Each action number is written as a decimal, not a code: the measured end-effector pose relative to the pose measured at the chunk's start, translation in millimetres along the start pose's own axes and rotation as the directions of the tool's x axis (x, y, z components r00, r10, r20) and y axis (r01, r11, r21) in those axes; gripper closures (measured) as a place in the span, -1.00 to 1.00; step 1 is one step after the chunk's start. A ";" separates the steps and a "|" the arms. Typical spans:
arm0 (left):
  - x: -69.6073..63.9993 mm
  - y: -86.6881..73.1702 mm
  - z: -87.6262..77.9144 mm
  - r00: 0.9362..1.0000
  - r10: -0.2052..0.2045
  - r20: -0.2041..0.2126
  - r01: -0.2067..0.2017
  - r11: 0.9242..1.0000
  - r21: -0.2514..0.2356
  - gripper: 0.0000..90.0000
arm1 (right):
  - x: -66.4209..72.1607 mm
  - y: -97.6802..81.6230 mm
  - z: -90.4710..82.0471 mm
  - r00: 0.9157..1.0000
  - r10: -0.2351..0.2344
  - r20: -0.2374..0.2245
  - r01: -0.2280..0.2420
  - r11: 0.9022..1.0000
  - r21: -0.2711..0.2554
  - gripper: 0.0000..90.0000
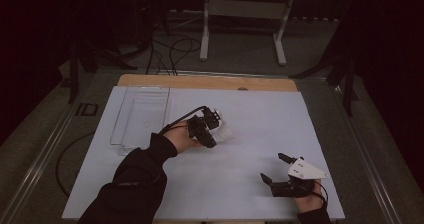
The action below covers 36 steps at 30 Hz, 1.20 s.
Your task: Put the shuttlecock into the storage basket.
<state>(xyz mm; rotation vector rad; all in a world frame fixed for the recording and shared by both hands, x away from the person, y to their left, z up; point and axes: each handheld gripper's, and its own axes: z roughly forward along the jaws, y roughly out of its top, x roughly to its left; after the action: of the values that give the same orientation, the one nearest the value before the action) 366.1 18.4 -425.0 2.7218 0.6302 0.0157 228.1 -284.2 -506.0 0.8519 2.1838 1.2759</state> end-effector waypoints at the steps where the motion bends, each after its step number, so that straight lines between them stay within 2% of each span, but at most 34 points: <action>1: 0.2 -0.5 -2.0 1.000 -0.002 0.002 0.002 1.000 0.000 0.48 | 0.2 0.0 0.1 1.000 0.001 0.000 -0.001 1.000 0.000 -0.79; 19: 4.7 -14.4 -32.1 1.000 0.004 -0.012 -0.004 1.000 -0.011 0.48 | 0.5 0.1 0.4 1.000 0.008 -0.003 -0.008 1.000 0.001 -0.79; 36: 13.8 -36.7 -51.5 0.999 -0.036 -0.033 0.035 0.999 -0.014 0.48 | 0.4 0.8 -0.1 1.000 0.004 0.001 -0.004 1.000 -0.001 -0.80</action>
<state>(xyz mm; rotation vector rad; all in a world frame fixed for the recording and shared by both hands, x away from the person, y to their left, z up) 358.5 72.2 -389.9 2.7019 0.6857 0.0570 228.0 -283.7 -505.4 0.8567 2.1813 1.2778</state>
